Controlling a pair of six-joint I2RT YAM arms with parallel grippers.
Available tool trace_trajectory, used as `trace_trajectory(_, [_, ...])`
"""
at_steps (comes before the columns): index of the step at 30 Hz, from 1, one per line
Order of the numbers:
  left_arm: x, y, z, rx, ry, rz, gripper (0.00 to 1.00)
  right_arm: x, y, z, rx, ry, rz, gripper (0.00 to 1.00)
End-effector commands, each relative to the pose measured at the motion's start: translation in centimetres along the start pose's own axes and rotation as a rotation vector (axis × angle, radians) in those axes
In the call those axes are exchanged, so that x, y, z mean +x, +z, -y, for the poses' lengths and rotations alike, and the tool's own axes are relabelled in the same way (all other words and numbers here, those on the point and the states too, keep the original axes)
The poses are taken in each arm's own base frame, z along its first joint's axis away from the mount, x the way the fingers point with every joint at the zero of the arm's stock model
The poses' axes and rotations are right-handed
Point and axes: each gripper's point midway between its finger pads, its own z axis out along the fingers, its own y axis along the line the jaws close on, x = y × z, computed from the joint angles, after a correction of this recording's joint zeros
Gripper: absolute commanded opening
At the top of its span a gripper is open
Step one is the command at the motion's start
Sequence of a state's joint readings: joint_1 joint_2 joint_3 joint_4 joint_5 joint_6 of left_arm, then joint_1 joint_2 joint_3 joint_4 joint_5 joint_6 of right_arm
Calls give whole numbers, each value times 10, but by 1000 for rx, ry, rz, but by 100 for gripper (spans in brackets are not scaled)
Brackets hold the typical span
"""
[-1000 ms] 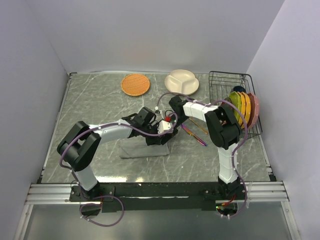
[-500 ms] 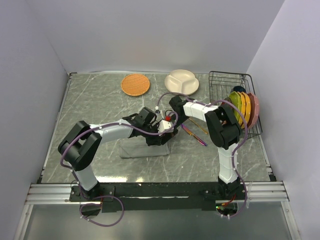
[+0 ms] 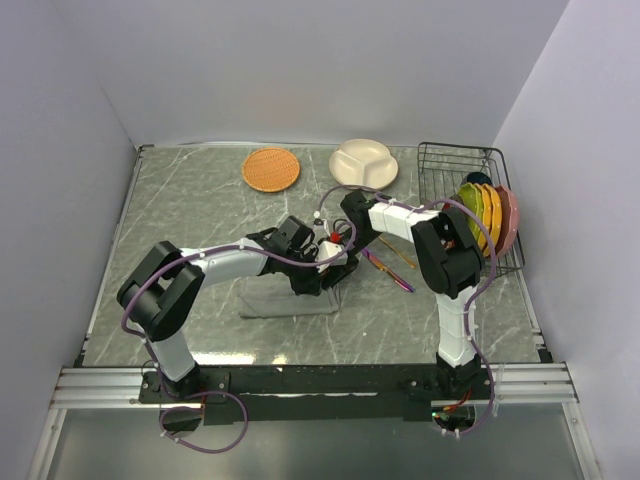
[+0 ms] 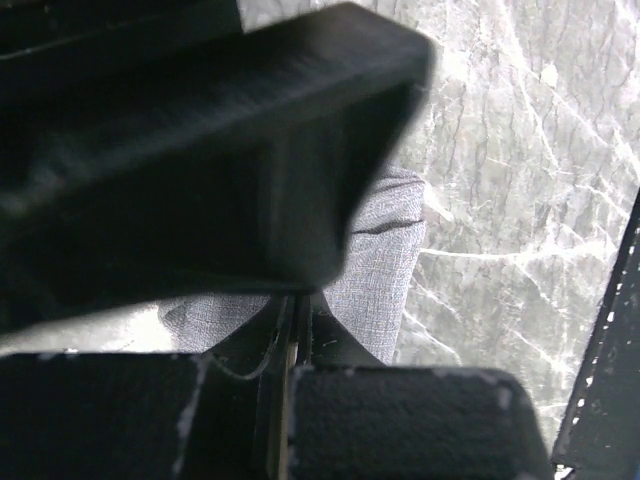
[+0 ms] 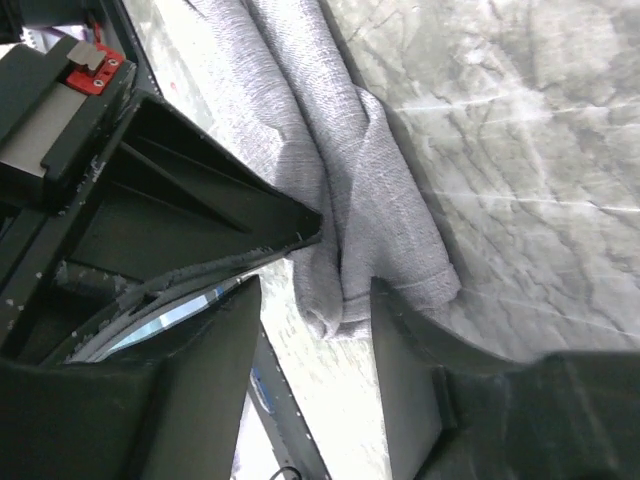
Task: Fold the napkin into a case and place the utensils inside
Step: Stuff the top corner of the smaller-rectangle-folded napkin into the folded napkin.
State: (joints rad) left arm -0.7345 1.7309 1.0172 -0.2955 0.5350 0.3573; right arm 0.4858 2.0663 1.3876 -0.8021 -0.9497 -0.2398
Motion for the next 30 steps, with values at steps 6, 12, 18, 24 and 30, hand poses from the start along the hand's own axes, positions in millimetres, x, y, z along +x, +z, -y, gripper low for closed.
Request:
trace_trajectory(6, [-13,-16,14,-10,-81,40,1,-17,-5,3,59,95,57,25])
trace_trajectory(12, [-10,-15,19,-18,-115,37,1,-12,1,12,121,90,32,20])
trace_trajectory(18, [1,-15,26,-14,-164,11,1,-5,3,27,184,100,9,22])
trace_trajectory(24, [4,-16,34,-3,-211,8,1,-10,4,25,205,40,7,22])
trace_trajectory(30, [17,-18,37,8,-298,-65,1,-6,5,41,322,-18,-24,22])
